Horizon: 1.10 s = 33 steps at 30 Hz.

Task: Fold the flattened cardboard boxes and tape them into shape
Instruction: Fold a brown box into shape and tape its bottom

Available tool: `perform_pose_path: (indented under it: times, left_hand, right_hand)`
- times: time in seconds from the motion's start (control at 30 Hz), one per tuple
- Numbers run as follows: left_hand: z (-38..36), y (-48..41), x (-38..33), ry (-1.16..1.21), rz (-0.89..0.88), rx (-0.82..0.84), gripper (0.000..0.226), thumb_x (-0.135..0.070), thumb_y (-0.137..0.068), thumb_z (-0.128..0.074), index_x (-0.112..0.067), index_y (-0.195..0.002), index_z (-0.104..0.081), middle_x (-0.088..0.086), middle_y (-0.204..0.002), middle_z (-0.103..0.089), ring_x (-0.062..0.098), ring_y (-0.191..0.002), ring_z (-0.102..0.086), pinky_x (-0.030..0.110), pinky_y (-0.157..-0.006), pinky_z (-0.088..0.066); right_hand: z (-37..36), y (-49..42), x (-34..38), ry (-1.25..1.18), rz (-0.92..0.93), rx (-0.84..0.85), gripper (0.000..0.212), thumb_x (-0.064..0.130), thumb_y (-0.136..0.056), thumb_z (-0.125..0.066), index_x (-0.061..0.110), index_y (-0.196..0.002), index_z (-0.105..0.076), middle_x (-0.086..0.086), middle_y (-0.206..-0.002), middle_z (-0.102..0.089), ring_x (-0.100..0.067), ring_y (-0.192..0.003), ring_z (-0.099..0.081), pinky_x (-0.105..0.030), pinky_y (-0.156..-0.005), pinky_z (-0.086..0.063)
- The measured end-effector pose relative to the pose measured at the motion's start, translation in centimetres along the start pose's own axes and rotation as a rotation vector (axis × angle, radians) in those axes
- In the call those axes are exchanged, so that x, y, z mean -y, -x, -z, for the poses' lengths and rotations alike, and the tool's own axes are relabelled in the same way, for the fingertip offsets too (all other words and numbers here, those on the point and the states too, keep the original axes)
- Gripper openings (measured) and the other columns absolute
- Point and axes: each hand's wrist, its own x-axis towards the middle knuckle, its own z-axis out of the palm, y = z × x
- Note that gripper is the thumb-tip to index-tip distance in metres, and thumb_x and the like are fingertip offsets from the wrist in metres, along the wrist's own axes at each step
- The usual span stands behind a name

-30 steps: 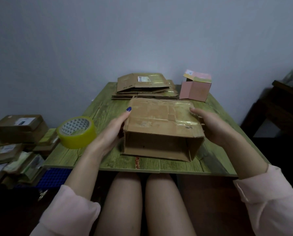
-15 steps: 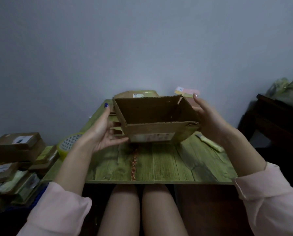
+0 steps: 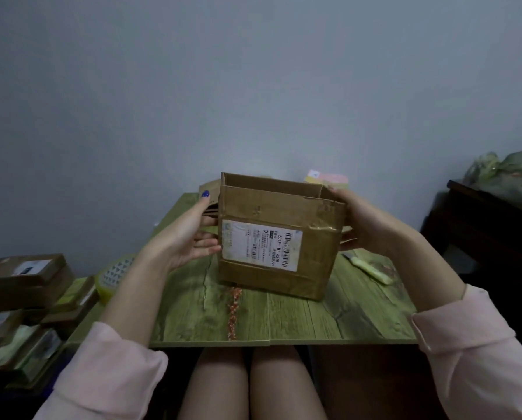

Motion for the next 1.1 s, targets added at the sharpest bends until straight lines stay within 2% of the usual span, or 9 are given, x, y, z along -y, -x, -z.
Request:
perform_pose_path:
  times: [0.27,0.37,0.43,0.53,0.63,0.7,0.83,1.0,1.1]
  left_hand:
    - [0.2,-0.5,-0.1,-0.108,-0.1,-0.052,0.064,-0.063,-0.093,-0.027,-0.012,-0.124,-0.052,0.011,-0.112,-0.058,0.02,-0.098,-0.056,0.029,-0.081,-0.046]
    - [0.5,-0.5,-0.1,-0.054,-0.154,-0.072,0.065,-0.07,-0.089,-0.023,-0.019,-0.121,-0.05,0.011,-0.121,-0.056,0.025,-0.111,-0.054,0.042,-0.097,-0.043]
    - [0.8,-0.6,0.1,0.039,-0.14,-0.079,0.084,-0.077,-0.083,-0.023,-0.017,-0.141,-0.037,0.015,-0.135,-0.048,0.033,-0.123,-0.048,0.055,-0.103,-0.038]
    - [0.7,-0.7,0.9,0.223,-0.135,-0.036,0.084,-0.076,-0.085,-0.021,-0.014,-0.137,-0.043,0.017,-0.124,-0.058,0.035,-0.113,-0.055,0.058,-0.089,-0.047]
    - [0.1,-0.2,1.7,0.244,-0.22,-0.043,0.038,-0.053,-0.091,-0.04,-0.02,-0.084,-0.059,0.0,-0.067,-0.064,0.014,-0.071,-0.056,0.028,-0.058,-0.049]
    - [0.2,-0.1,2.3,0.211,-0.323,0.01,0.011,-0.033,-0.075,-0.059,-0.023,-0.079,-0.062,-0.004,-0.068,-0.06,0.009,-0.068,-0.052,0.022,-0.058,-0.045]
    - [0.9,-0.6,3.6,0.142,-0.472,0.029,0.073,0.013,-0.065,-0.055,-0.014,-0.132,-0.044,0.0,-0.122,-0.057,0.014,-0.114,-0.055,0.021,-0.078,-0.052]
    - [0.3,0.2,5.0,0.038,-0.543,-0.053,0.079,0.034,-0.073,-0.042,-0.026,-0.124,-0.045,-0.01,-0.115,-0.053,0.003,-0.107,-0.053,0.011,-0.074,-0.052]
    - [0.0,-0.1,7.2,-0.14,-0.518,-0.161,0.068,0.027,-0.075,-0.048,-0.018,-0.127,-0.046,0.003,-0.125,-0.053,0.016,-0.118,-0.05,0.019,-0.09,-0.049]
  right_hand:
    - [0.2,-0.9,-0.1,-0.023,0.084,0.0,0.042,0.053,-0.092,-0.039,0.019,-0.101,-0.062,0.0,-0.086,-0.065,-0.021,-0.078,-0.062,-0.033,-0.069,-0.049]
    - [-0.1,-0.8,-0.6,-0.047,0.211,0.081,0.023,0.033,-0.085,-0.051,0.019,-0.098,-0.064,0.004,-0.089,-0.066,-0.019,-0.087,-0.06,-0.033,-0.077,-0.048]
    - [-0.4,-0.9,-1.5,-0.043,0.285,0.133,0.038,0.019,-0.068,-0.053,0.022,-0.105,-0.065,0.002,-0.103,-0.067,-0.018,-0.098,-0.061,-0.032,-0.08,-0.048]
    - [-0.9,-1.3,-3.1,-0.194,0.338,0.141,0.048,0.017,-0.065,-0.054,0.027,-0.112,-0.062,0.003,-0.117,-0.065,-0.016,-0.111,-0.059,-0.033,-0.086,-0.048]
    - [-1.5,-1.4,-3.7,-0.495,0.265,0.004,0.04,0.043,-0.076,-0.054,0.021,-0.108,-0.063,0.003,-0.109,-0.067,-0.019,-0.097,-0.061,-0.034,-0.076,-0.048]
    - [-1.7,-1.7,-4.0,-0.584,0.23,-0.133,0.037,0.049,-0.085,-0.053,0.019,-0.106,-0.06,0.0,-0.105,-0.064,-0.019,-0.09,-0.06,-0.034,-0.071,-0.048]
    - [-2.3,-1.6,-4.2,-0.606,0.268,-0.205,0.042,0.052,-0.091,-0.043,0.02,-0.114,-0.055,-0.004,-0.118,-0.059,-0.02,-0.099,-0.06,-0.044,-0.08,-0.052]
    - [-4.0,-0.6,-4.2,-0.519,0.318,-0.226,0.034,0.049,-0.096,-0.037,0.028,-0.101,-0.063,0.004,-0.118,-0.06,-0.022,-0.11,-0.056,-0.048,-0.091,-0.048]
    - [-4.8,-0.2,-4.9,-0.396,0.309,-0.277,0.025,0.046,-0.095,-0.043,0.032,-0.099,-0.064,0.009,-0.113,-0.062,-0.021,-0.111,-0.056,-0.047,-0.09,-0.05]
